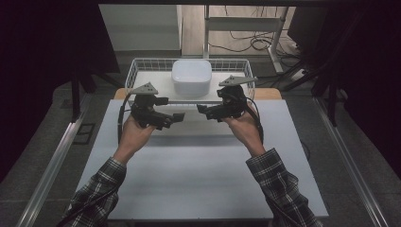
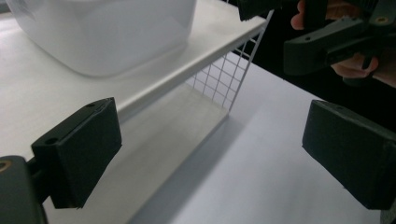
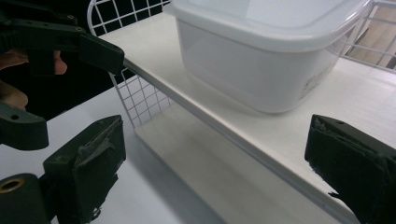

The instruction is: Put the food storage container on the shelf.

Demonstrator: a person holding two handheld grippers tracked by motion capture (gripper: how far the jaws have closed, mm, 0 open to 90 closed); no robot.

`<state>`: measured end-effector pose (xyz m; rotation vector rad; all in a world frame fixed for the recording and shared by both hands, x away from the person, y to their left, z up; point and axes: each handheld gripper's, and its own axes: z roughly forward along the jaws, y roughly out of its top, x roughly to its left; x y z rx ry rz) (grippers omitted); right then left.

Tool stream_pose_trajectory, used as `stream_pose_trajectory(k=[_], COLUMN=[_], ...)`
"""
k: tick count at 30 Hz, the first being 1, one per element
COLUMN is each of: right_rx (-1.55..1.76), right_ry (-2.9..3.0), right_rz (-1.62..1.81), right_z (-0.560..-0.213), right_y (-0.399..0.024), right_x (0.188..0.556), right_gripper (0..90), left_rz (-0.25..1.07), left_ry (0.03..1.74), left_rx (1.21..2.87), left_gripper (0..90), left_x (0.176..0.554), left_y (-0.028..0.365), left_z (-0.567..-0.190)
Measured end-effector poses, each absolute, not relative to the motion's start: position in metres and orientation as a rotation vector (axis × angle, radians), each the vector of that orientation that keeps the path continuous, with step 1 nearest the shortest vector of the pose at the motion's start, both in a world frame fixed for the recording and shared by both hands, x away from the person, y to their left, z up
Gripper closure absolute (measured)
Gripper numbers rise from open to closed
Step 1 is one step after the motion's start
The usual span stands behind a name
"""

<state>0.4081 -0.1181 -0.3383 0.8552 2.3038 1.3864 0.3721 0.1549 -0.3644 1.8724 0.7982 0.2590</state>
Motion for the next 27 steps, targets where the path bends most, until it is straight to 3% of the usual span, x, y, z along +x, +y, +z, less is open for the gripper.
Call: stream_pose_trajectory(k=[27], right_rx=[0.791], right_ry=[2.35], right_rz=[1.39], right_z=[-0.372], right_y=[-0.127], right_x=[0.37], right_gripper=[0.2], left_rz=[0.25], left_ry=[0.806], left_rx=[1.886], left_gripper=[1.6], left_x=[0.339], left_y=[0.147], left_z=[-0.409])
